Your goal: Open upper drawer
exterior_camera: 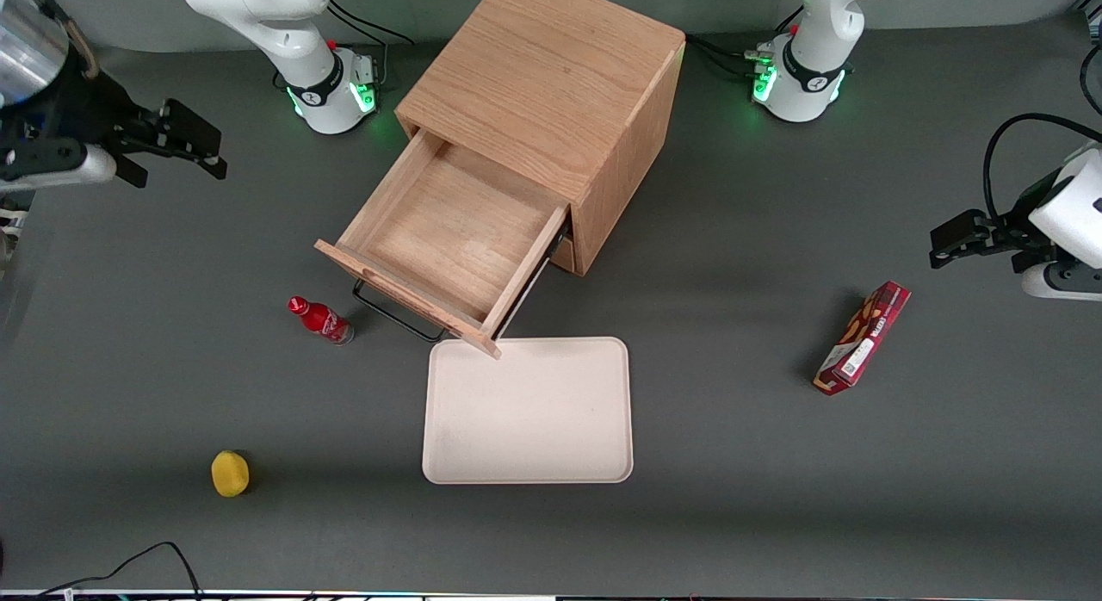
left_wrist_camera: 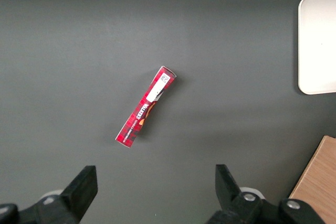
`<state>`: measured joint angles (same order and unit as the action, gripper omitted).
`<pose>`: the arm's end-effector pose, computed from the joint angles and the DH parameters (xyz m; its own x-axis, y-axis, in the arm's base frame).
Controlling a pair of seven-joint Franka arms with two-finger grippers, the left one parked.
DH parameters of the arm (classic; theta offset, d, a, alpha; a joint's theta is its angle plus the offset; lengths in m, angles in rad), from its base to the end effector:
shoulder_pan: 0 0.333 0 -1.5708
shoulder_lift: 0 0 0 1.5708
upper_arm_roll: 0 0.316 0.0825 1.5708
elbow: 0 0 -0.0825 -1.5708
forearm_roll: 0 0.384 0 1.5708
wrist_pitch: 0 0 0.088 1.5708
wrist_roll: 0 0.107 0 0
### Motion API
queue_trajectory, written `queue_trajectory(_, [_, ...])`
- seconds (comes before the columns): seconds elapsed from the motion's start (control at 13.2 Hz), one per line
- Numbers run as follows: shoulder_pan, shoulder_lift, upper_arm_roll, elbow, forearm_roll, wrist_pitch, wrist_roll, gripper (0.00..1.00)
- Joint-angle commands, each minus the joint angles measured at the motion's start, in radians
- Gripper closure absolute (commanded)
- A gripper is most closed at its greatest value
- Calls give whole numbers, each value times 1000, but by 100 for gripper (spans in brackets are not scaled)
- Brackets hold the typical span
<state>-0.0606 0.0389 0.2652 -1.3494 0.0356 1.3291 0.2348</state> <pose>0.5270 0.1101 0.6852 0.9976 -0.0215 -0.0665 -0.0236 -0.9993 -0.0306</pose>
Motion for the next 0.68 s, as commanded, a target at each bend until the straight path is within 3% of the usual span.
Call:
queue_trajectory(0.0, [5, -72, -64, -143, 4, 5, 63, 0])
queue_trajectory(0.3, [5, -201, -64, -362, 4, 114, 184, 0])
queue_trajectory(0.46, [1, -298, -87, -485, 47, 223, 301, 0])
queue_trajectory(0.61, [1, -292, -93, -491, 47, 237, 340, 0])
